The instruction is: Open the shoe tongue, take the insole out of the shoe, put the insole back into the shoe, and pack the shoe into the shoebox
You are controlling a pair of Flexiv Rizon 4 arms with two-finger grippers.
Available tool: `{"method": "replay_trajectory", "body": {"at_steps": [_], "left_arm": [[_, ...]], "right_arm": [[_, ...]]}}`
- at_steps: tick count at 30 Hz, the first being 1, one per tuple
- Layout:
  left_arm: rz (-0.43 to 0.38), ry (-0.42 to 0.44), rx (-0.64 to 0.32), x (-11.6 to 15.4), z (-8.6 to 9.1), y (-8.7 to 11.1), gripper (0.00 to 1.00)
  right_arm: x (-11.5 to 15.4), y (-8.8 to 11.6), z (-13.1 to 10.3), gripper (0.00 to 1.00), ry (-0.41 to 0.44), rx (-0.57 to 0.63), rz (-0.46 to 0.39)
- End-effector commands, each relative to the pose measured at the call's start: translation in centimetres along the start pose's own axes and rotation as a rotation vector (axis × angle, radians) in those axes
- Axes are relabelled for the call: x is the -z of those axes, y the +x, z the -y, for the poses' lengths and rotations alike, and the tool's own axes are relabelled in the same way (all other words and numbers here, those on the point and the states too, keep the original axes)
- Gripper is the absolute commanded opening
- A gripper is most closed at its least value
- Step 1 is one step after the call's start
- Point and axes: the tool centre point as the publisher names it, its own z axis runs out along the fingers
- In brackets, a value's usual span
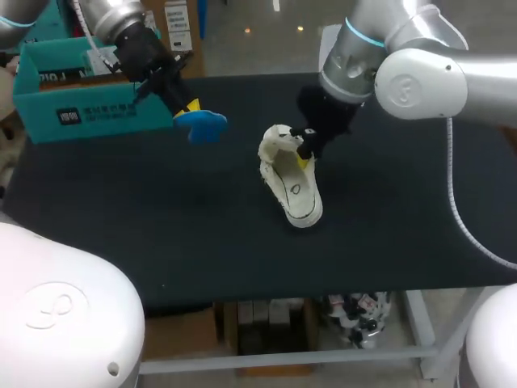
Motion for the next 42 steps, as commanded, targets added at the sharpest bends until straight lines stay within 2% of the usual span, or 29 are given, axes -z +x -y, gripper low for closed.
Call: {"method": "replay_trajectory", "body": {"at_steps": [1,8,9,10,19,28,42], "left_arm": [[0.015,0.008,0.005,0.1,-0.3,0.7,0.0],[0.024,0.011,0.011,0.2,-0.4,1.6,0.0],[0.024,0.012,0.01,0.2,-0.4,1.7,0.0],[0.024,0.013,0.009,0.1,-0.3,1.7,0.0],[-0.01,0.012,-0.057,-1.4,1.2,0.9,0.0],[-0.041,0.018,-0.163,-4.1,3.2,-0.6,0.0],[-0.106,0.01,-0.245,-8.9,5.0,-3.0,0.0]], "right_arm": [[-1.3,-0.6,-0.1,0.0,-0.025,-0.027,-0.012],[-2.2,-0.8,-0.2,0.0,-0.049,-0.065,-0.033],[-2.2,-0.9,-0.1,0.67,-0.047,-0.07,-0.03],[-2.1,-0.9,0.0,1.0,-0.05,-0.071,-0.03],[1.1,-0.6,1.7,1.0,-0.088,-0.075,0.043],[4.7,-0.9,3.8,1.0,-0.136,-0.078,0.058],[4.7,-0.9,3.8,1.0,-0.136,-0.078,0.058]]}}
